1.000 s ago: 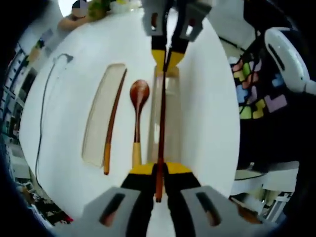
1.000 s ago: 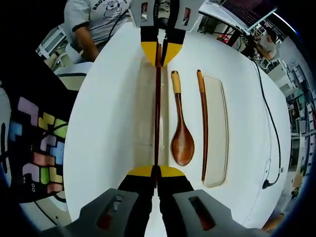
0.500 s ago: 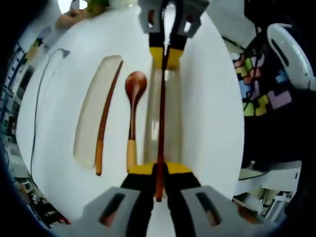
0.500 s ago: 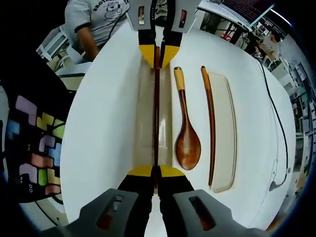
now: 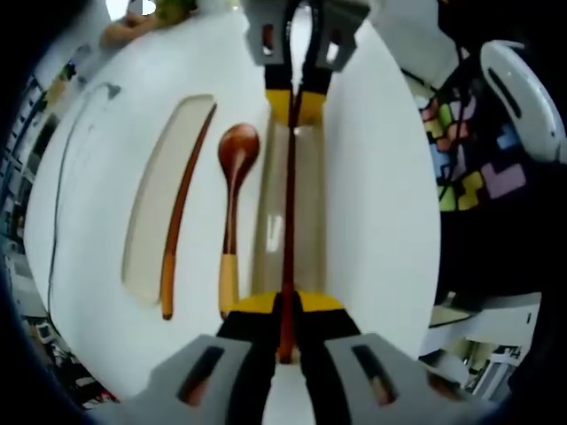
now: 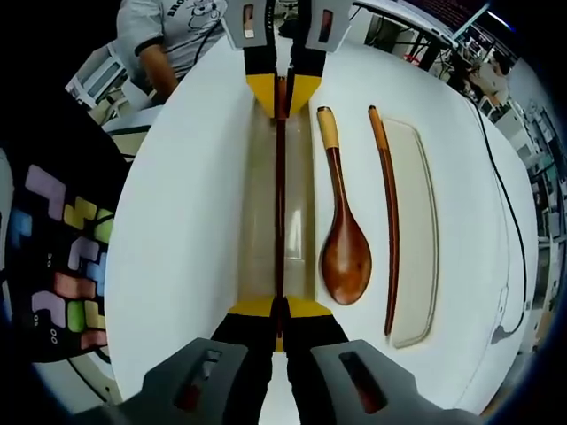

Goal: Arrange the utensils inside the cutlery case until each visible utensil rests in its matching compartment.

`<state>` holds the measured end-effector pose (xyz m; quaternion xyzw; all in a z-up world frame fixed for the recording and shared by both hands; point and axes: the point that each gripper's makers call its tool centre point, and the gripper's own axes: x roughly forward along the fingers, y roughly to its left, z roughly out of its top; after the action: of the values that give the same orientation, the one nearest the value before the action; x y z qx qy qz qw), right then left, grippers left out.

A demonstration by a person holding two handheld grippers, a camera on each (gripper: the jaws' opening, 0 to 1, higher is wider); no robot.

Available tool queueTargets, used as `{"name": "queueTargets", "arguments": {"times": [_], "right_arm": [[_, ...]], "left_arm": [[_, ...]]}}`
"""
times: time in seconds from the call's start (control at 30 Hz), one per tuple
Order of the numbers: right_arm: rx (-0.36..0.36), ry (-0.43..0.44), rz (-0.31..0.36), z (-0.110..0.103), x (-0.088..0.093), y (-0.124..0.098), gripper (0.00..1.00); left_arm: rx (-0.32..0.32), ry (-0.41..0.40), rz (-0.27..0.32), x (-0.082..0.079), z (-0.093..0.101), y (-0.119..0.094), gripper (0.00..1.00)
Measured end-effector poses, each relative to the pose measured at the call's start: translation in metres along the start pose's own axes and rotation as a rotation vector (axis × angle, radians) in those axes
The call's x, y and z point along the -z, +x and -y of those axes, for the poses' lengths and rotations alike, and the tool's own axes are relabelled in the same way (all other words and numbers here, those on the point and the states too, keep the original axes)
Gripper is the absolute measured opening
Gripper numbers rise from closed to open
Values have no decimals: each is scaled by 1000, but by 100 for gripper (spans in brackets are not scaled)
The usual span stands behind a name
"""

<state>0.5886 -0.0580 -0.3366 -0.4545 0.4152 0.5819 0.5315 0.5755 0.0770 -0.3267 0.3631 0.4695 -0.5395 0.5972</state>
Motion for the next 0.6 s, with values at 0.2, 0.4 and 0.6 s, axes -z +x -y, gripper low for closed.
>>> {"name": "queueTargets", "arguments": {"times": [0.2, 0.4, 0.6], "right_arm": [[-20, 2, 5, -2, 1, 3, 0], [-27, -3, 4, -1, 1, 3, 0], [-49, 0, 3, -5, 1, 3, 1]], "left_arm": [[23, -11, 4, 1, 2, 3, 6], [35, -4, -4, 2, 3, 4, 6], [43, -5, -5, 3, 4, 5, 6]]}}
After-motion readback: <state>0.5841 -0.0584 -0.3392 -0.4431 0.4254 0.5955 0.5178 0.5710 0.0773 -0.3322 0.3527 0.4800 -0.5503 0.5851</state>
